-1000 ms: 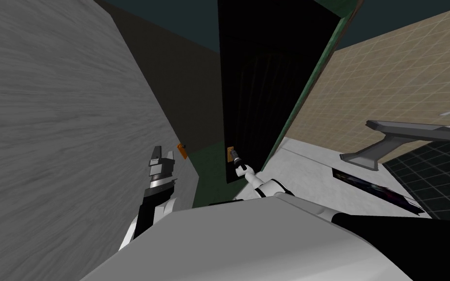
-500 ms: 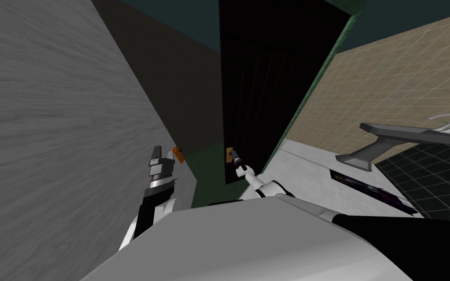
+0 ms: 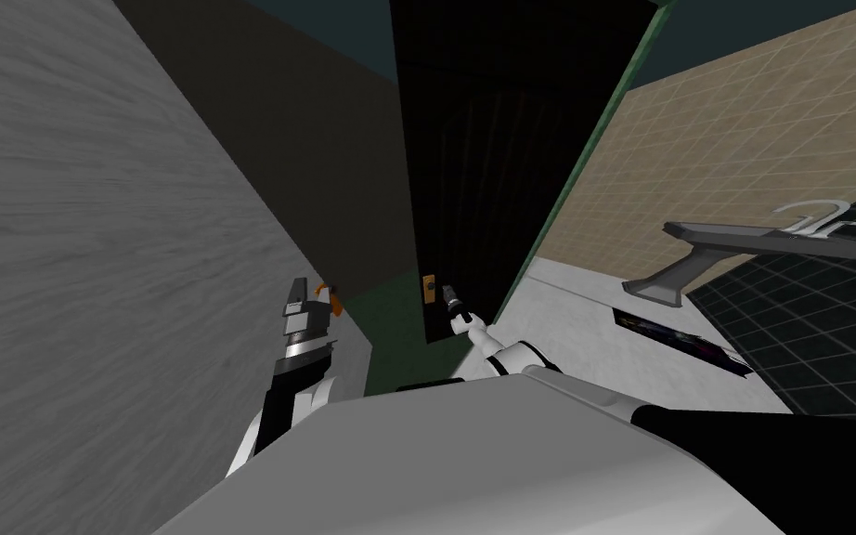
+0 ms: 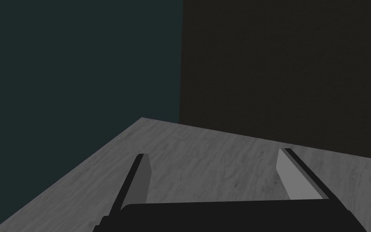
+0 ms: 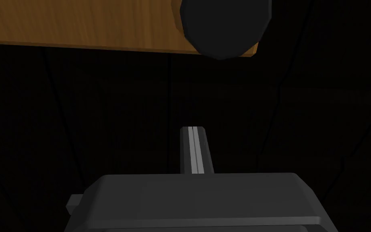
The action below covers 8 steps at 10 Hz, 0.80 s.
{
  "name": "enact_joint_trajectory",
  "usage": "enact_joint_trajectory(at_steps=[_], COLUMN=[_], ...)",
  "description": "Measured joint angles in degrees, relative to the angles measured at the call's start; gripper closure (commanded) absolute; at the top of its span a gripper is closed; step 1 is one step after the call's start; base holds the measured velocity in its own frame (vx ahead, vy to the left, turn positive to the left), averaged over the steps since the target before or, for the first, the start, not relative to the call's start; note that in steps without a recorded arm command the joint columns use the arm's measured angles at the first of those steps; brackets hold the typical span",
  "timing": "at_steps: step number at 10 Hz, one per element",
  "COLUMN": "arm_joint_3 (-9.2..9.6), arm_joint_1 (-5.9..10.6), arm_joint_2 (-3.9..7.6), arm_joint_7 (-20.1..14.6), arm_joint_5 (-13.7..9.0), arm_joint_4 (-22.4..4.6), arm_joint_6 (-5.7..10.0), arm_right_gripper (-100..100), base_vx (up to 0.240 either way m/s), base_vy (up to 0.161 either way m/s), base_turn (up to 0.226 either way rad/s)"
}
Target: Push the door open
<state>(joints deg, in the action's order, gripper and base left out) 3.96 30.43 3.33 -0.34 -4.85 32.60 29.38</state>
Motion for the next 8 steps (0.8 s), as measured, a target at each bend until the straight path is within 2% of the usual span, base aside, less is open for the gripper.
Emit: enact_joint_trajectory(at_steps=[2,3,4,5,6,7,8], arm_joint_3=[-0.02,-0.01,-0.04,0.04,0.06,-0.08,-0.13], arm_joint_1=[0.26,0.21,0.55,-0.07,-0.18,0.13,-0.30], arm_joint_2=[-0.33,-0.67,-1.21,-1.85,-1.94,-1.48,-1.19], arm_joint_7=[-0.07,-0.11,-0.17,-0.17,-0.17,-0.14,-0.02], arm_joint_5=[-0.14,-0.20,-0.29,-0.30,-0.30,-0.35,-0.33], arm_joint_4=[-0.23,0.12,-0.62,0.72,0.93,0.17,0.91], arm_joint_6=[-0.14,-0.42,-0.19,-0.79,-1.03,-0.60,-0.74], arm_right_gripper=[-100,-100,-100,-100,-100,-100,-100], base_vx=[-0.260,-0.269,-0.265,-0.121,0.060,0.163,0.188], base_vy=[0.062,0.072,0.052,0.021,0.027,0.043,0.045], base_turn=[-0.029,-0.031,-0.034,-0.009,0.031,0.020,0.013])
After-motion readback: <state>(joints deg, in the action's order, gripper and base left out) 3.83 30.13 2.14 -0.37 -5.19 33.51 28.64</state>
